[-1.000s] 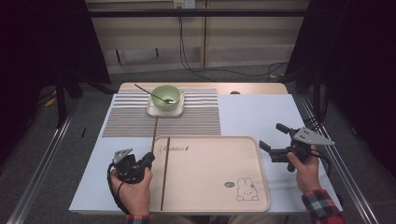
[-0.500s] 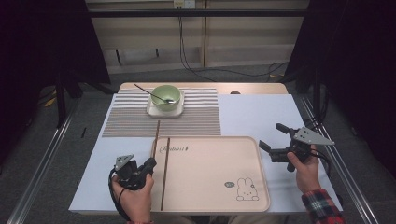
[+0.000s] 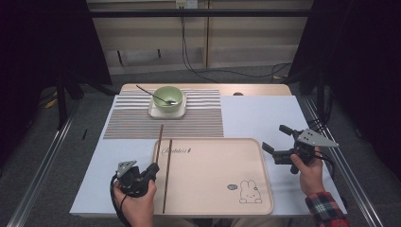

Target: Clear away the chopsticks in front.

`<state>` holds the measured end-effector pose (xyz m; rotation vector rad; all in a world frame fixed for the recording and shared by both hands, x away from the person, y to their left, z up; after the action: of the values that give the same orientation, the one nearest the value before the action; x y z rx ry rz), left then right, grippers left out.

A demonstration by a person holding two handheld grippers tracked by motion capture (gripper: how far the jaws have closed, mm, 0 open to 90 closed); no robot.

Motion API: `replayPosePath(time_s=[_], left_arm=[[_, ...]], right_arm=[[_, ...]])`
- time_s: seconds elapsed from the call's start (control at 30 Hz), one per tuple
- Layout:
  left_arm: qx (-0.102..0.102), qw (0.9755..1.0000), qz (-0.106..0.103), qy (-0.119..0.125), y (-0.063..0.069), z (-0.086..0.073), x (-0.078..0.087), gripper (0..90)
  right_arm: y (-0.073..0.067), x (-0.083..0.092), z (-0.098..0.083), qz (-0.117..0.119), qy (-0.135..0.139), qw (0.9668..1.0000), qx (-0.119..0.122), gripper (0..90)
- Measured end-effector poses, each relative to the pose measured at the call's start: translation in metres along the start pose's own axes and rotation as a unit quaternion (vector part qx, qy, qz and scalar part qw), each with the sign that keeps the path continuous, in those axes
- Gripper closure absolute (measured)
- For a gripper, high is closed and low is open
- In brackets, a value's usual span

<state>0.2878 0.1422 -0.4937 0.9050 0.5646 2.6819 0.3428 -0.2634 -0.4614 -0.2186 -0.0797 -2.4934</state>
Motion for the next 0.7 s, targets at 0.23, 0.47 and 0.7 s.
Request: replayPosePath(time_s=[0.23,0.47,0.7], left_arm=[[0.007,1.0000,0.001,-0.001,-0.0016,-0.0031,0.0021,85.8],[0.001,1.0000,0.003,-0.005,-0.0019,-0.0061,0.0029,85.8],[-0.001,0.9999,0.003,-0.011,-0.0019,-0.0089,0.0020,85.8]], right_arm=[[-0.0002,-0.0002,0.0001,0.000,0.000,1.0000,-0.001,0.8],[-0.0002,-0.0004,0.0000,-0.001,0.000,1.0000,-0.002,0.8],[-0.0002,-0.0007,0.0000,-0.001,0.000,1.0000,0.000,0.8]])
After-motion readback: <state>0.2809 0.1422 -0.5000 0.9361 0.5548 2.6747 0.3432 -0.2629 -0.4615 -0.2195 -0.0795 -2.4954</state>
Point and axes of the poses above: each handheld gripper's, and its own axes: x roughly backward along the jaws, z roughly out of its top, y roughly to its right, the point moved 8 cm from there along -x, roughly forward along the jaws, and after that the axes turned 2 degrees about x, right-handed, at the moved point
